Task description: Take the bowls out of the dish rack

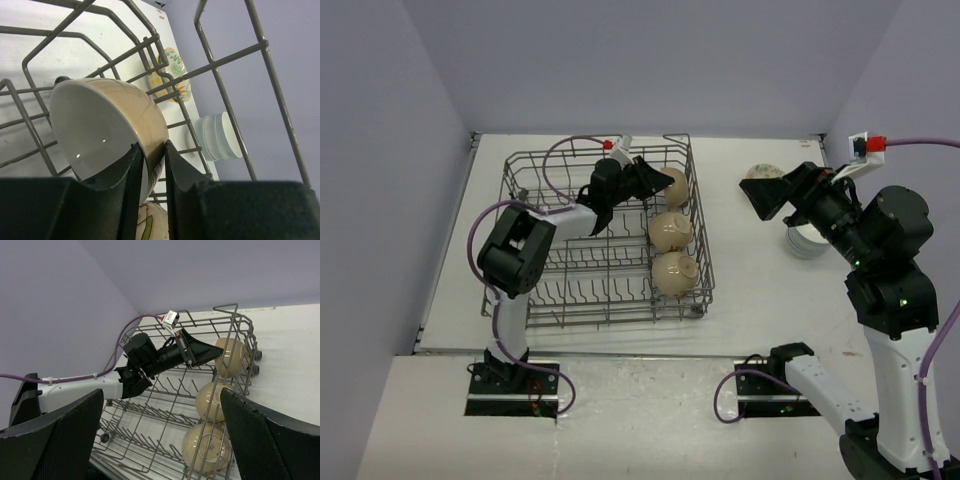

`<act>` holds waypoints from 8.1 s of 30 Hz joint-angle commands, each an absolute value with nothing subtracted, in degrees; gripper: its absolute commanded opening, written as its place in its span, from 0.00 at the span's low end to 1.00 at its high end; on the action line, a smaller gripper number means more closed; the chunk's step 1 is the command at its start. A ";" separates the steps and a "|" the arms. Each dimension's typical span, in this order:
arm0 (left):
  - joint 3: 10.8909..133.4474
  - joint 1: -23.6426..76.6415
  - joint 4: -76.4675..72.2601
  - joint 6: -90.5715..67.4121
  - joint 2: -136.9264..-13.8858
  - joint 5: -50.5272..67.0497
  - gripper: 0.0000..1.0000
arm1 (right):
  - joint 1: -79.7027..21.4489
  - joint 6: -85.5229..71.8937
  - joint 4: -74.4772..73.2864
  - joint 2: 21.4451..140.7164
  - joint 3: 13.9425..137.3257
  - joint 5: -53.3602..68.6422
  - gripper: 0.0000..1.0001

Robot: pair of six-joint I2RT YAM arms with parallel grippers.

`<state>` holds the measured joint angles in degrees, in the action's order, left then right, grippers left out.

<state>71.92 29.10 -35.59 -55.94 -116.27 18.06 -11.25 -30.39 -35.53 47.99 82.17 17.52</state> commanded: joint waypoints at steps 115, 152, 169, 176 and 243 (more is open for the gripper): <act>95.46 59.15 16.01 26.22 -79.30 -6.57 1.00 | -13.93 -17.14 -69.96 86.31 122.26 -3.97 0.00; 72.69 44.04 20.65 -18.01 -62.84 -30.15 1.00 | -3.69 -31.11 -25.75 93.51 62.93 -2.54 0.02; 71.45 33.13 16.88 -22.58 -71.36 -12.40 1.00 | -3.16 -31.20 -25.57 94.40 60.29 -4.57 0.33; 72.77 33.13 14.42 -28.73 -75.67 -3.26 1.00 | -3.08 -31.46 -30.76 85.11 62.66 -7.82 0.80; 58.80 38.14 -28.56 -59.06 -101.51 12.30 0.62 | -4.66 -23.38 -40.61 53.70 77.87 1.23 0.99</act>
<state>58.35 37.95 -20.21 -58.11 -100.92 9.76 -4.23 -24.67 -41.41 53.36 76.23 -0.32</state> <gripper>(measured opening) 0.630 0.987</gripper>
